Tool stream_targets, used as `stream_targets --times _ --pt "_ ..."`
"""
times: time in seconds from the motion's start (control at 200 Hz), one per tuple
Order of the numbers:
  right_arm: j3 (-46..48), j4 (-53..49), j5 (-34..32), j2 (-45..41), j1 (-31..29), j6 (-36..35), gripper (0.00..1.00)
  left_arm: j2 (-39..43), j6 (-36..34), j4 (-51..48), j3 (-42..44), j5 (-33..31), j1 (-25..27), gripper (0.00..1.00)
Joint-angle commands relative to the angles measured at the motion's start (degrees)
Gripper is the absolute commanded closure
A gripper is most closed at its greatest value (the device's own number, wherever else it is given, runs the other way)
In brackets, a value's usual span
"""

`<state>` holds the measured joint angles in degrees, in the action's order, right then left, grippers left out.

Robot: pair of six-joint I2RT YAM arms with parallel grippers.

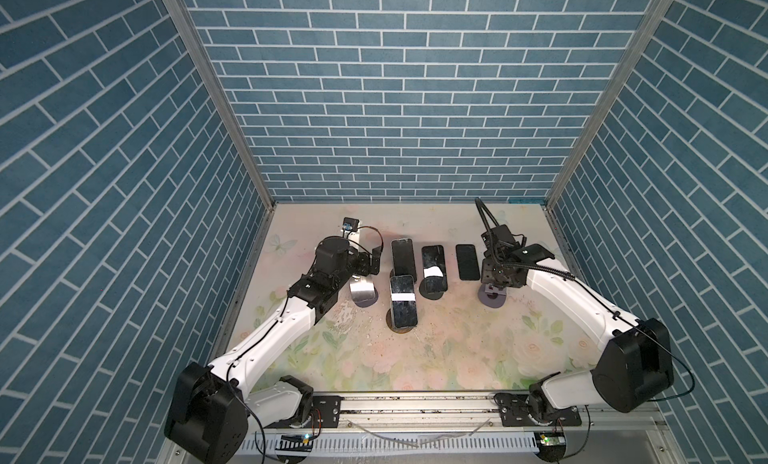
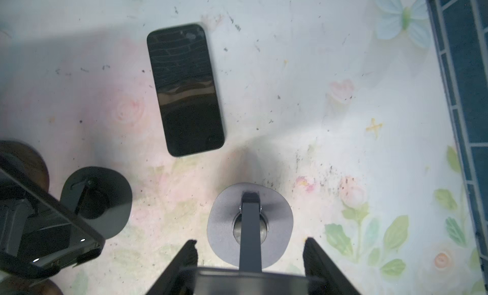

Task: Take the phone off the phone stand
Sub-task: 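Carry the grey stand farther from the robot and set it down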

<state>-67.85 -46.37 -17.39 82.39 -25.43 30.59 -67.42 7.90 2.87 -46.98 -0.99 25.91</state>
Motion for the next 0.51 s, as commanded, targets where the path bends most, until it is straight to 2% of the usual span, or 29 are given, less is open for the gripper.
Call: stream_targets --times 0.0,0.315,0.5 --pt "-5.50 -1.11 -0.98 2.43 2.46 -5.00 0.54 0.74 -0.84 0.55 0.79 -1.10 0.20 0.00" --pt "-17.70 3.12 4.28 14.44 10.58 -8.79 0.54 1.77 -1.31 -0.54 1.28 -2.25 0.24 0.00" --pt "-24.48 3.74 3.86 21.50 12.80 -8.13 0.53 2.89 -1.83 -0.85 2.22 -3.47 0.25 0.00"
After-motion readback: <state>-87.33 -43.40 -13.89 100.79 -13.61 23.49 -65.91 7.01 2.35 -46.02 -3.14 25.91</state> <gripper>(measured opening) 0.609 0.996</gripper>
